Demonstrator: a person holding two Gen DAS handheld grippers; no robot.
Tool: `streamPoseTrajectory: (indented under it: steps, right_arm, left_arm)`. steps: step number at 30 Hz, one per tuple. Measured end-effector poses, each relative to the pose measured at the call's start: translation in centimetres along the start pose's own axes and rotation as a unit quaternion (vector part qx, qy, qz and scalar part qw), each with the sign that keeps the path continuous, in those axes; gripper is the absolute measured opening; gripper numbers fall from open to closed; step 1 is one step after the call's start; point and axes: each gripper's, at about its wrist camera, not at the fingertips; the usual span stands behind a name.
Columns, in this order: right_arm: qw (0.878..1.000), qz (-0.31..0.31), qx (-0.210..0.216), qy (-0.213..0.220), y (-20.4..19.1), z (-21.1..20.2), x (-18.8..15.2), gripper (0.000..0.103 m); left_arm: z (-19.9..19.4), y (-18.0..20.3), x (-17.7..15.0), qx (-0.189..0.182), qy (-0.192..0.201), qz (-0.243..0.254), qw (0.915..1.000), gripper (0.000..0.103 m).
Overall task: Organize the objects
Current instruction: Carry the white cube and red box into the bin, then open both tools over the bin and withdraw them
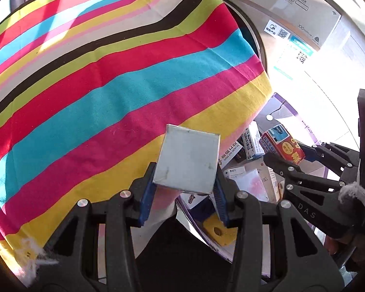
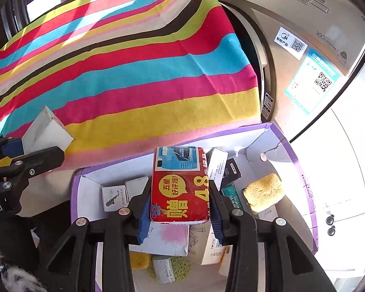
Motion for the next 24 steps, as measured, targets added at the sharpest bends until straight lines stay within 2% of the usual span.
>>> streamPoseTrajectory:
  steps: [8, 15, 16, 18, 20, 22, 24]
  right_arm:
    - [0.998, 0.064, -0.024, -0.016, 4.3, -0.9, -4.9, 0.042]
    - [0.992, 0.126, -0.018, 0.000, 6.8, -2.7, -9.2, 0.042]
    - [0.990, 0.140, -0.016, 0.002, 7.1, -2.9, -9.7, 0.043]
    - [0.987, 0.163, -0.011, 0.007, 7.6, -3.2, -9.9, 0.043]
    - [0.984, 0.179, -0.008, 0.015, 7.7, -3.6, -9.9, 0.047]
    - [0.983, 0.182, -0.012, 0.025, 7.3, -4.2, -9.5, 0.070]
    - [0.982, 0.185, -0.015, 0.039, 7.1, -4.8, -9.2, 0.073]
  left_arm:
    - [1.8, 4.3, -2.1, -0.034, -0.038, 0.021, 0.9985, 0.048]
    - [1.2, 6.7, -4.4, -0.037, -0.041, 0.029, 0.9981, 0.048]
    - [0.8, 6.9, -4.7, -0.036, -0.040, 0.030, 0.9981, 0.050]
    - [-0.3, 7.4, -5.1, -0.026, -0.032, 0.042, 0.9983, 0.067]
    - [-1.6, 7.8, -5.3, -0.023, -0.016, 0.052, 0.9983, 0.091]
    - [-2.4, 7.7, -5.4, -0.029, -0.009, 0.045, 0.9985, 0.102]
    - [-3.1, 7.4, -5.5, -0.013, 0.004, 0.047, 0.9988, 0.102]
Point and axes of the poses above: each gripper's, at about its wrist camera, not at the fingertips, and z roughly the way its jaws point, y to its right, x to its top, and after that the axes turned 1 degree about z, right-handed
